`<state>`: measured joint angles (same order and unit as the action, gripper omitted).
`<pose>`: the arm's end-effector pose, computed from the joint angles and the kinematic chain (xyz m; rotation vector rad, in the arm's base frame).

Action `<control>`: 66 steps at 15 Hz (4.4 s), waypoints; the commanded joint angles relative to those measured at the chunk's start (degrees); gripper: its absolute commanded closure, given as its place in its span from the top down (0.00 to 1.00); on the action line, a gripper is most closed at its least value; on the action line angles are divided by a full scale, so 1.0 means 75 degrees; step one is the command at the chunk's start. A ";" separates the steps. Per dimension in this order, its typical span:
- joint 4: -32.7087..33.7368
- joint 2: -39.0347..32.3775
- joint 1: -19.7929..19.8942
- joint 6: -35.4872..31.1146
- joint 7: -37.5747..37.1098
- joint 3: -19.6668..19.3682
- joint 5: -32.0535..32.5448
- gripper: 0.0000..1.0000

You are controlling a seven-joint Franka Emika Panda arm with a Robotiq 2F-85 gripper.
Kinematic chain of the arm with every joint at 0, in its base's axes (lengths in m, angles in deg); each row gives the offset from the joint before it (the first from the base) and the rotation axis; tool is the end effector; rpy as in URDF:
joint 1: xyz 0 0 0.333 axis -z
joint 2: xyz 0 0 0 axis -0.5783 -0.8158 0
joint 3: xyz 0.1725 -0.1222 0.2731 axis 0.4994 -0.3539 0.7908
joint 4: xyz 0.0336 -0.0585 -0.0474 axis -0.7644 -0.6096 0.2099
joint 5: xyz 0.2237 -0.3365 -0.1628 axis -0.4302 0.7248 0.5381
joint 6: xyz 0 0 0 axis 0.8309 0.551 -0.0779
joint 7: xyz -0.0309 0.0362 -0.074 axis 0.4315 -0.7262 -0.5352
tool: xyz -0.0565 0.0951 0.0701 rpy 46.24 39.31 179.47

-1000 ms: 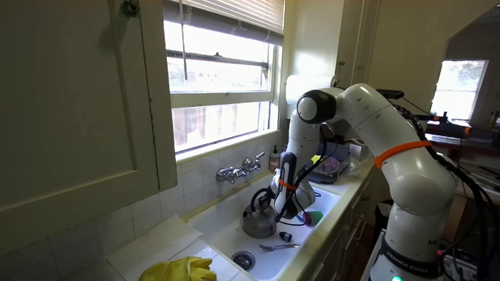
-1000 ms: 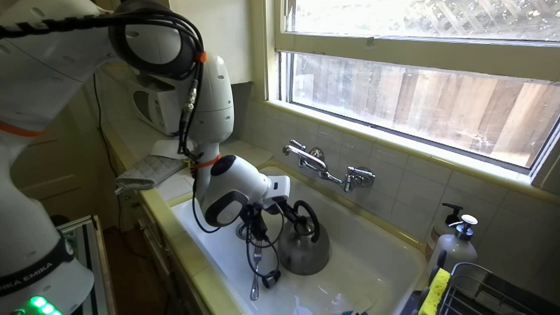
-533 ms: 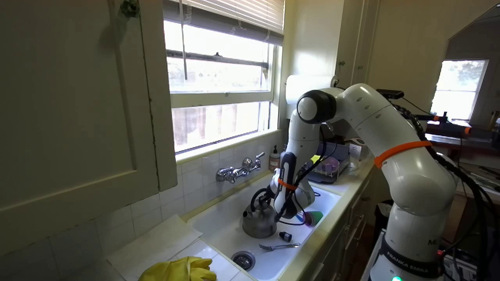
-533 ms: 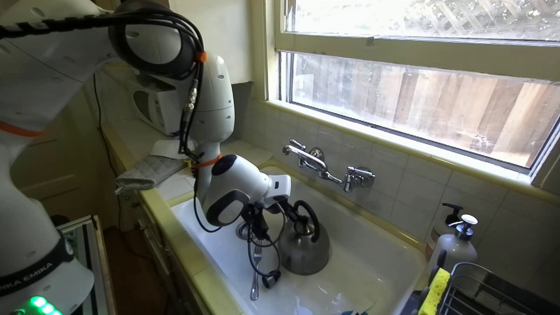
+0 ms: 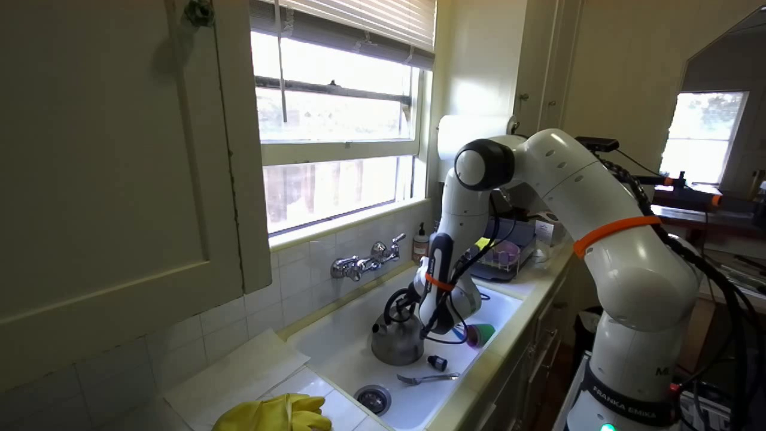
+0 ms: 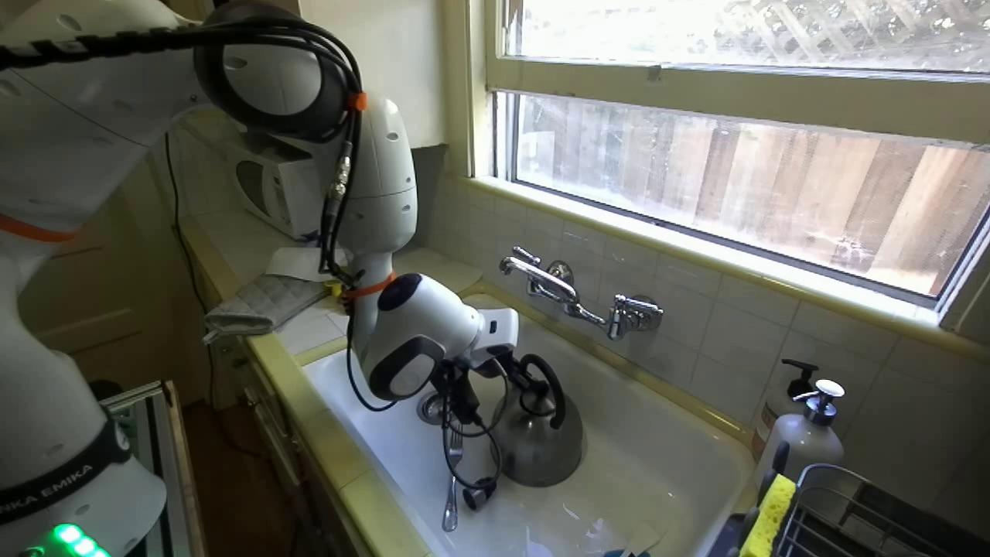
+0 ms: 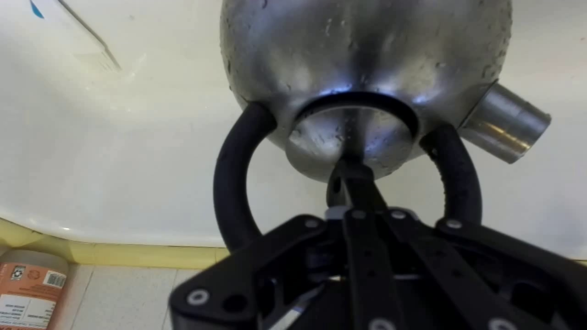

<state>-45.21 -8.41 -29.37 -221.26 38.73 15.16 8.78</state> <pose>0.5419 -0.1076 0.0520 2.8005 -0.1395 1.0846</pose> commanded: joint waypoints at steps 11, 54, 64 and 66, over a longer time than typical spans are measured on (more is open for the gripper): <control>0.0060 -0.0028 0.0427 0.0688 -0.0142 0.0248 0.0901 0.00; 0.0968 -0.0878 0.0603 -0.0169 0.0127 0.0070 0.1350 0.00; 0.0614 -0.0277 0.1032 0.0638 -0.0693 0.0444 0.1251 0.25; 0.0618 -0.0244 0.0855 0.0769 -0.0625 0.0308 0.0938 0.33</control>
<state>-39.26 -11.65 -22.39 -218.66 34.58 17.82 18.15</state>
